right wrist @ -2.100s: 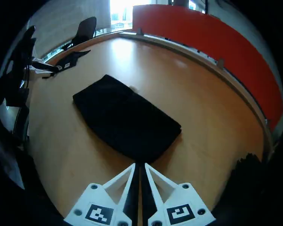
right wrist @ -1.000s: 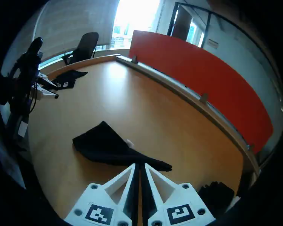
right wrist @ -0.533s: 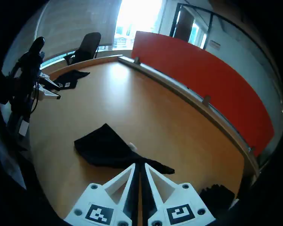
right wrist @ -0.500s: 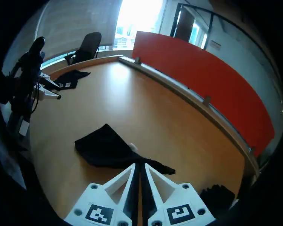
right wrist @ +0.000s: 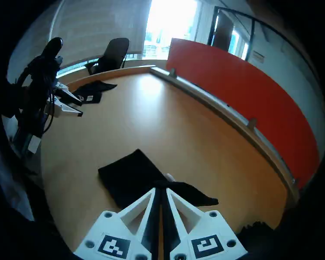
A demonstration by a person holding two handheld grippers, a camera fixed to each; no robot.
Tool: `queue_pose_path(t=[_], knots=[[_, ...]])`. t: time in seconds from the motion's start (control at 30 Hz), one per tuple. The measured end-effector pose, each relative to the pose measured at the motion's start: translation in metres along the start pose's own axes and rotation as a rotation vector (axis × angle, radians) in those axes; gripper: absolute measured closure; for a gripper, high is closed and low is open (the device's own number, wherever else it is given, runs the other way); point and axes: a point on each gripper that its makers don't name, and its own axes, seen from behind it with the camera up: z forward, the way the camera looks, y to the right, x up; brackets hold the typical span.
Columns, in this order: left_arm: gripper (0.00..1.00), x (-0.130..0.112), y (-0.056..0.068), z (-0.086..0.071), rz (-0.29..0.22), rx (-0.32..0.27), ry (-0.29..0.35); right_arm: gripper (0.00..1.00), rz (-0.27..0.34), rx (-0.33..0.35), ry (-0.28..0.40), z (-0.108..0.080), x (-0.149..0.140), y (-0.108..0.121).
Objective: Fold towel
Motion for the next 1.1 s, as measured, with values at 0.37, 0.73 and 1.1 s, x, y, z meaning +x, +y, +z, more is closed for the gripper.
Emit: queue_pose_path(t=[0.37,0.73,1.1], knots=[[0.27,-0.001,-0.001,-0.001,-0.003,0.0,0.001,0.91,-0.011,0.071,0.003,0.02,0.005,-0.037],[0.27,-0.004,-0.005,-0.003,-0.006,0.009,0.001,0.91,-0.014,0.106,0.002,0.031,0.009,-0.049],[0.27,-0.008,-0.014,-0.009,-0.02,0.031,0.004,0.91,-0.034,0.17,-0.019,0.05,0.008,-0.074]])
